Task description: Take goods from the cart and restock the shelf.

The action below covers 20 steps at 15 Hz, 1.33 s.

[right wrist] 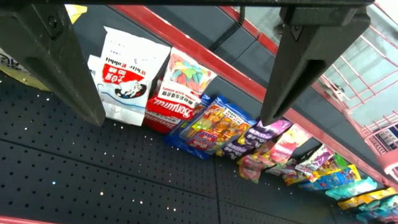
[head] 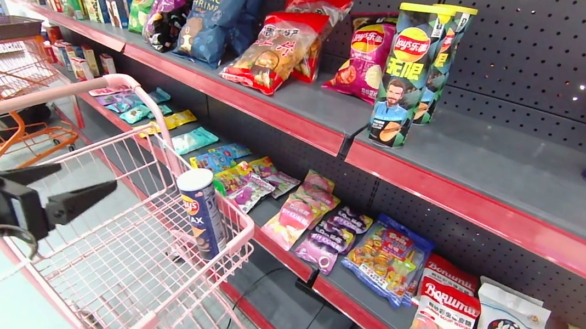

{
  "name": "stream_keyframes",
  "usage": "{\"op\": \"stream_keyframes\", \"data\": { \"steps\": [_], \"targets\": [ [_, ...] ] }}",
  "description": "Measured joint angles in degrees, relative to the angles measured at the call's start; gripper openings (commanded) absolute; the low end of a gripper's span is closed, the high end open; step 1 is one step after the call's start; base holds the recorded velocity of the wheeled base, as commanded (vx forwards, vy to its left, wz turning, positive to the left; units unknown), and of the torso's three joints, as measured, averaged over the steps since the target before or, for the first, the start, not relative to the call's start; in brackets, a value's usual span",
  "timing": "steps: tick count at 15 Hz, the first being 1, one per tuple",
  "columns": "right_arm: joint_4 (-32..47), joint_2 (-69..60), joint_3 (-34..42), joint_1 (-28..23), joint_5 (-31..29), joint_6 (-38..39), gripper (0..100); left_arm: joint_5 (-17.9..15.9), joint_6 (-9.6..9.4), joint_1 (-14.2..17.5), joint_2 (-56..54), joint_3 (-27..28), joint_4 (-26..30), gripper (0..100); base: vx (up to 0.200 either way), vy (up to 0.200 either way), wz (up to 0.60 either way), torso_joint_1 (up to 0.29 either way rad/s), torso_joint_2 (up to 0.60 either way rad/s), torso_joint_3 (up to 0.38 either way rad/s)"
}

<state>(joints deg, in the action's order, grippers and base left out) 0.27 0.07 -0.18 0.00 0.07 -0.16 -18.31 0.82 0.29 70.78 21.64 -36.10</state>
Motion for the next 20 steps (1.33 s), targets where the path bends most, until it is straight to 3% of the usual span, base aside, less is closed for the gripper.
{"op": "stream_keyframes", "data": {
  "steps": [3, 6, 8, 13, 20],
  "targets": [
    [0.0, -0.02, 0.0, 0.0, 0.0, -0.05, 100, -2.79, -2.47, 0.39, 13.09, -4.69, -13.19, 100, 0.0, 0.0, 0.0, 0.0, 0.0, 0.0],
    [0.0, -0.02, 0.0, 0.0, 0.0, -0.02, 100, -3.74, -2.89, 0.69, 25.88, -8.22, -28.55, 100, 0.0, 0.0, 0.0, 0.0, 0.0, 0.0],
    [0.0, -0.02, 0.0, 0.0, 0.0, 0.0, 100, -5.63, -2.95, 0.85, 32.39, -8.8, -34.4, 100, 0.0, 0.0, 0.0, 0.0, 0.0, 0.0],
    [-0.02, -0.02, 0.0, 0.0, 0.0, 0.0, 100, -7.17, -3.19, 0.65, 43.5, -0.83, -36.35, 100, 0.0, 0.0, 0.0, 0.0, 0.0, 0.0],
    [0.0, -0.05, 0.0, 0.0, 0.0, -0.16, 100, -6.75, -3.19, -3.45, 49.53, 6.83, -36.08, 100, 0.0, 0.0, 0.0, 0.0, 0.0, 0.0]
  ]
}}
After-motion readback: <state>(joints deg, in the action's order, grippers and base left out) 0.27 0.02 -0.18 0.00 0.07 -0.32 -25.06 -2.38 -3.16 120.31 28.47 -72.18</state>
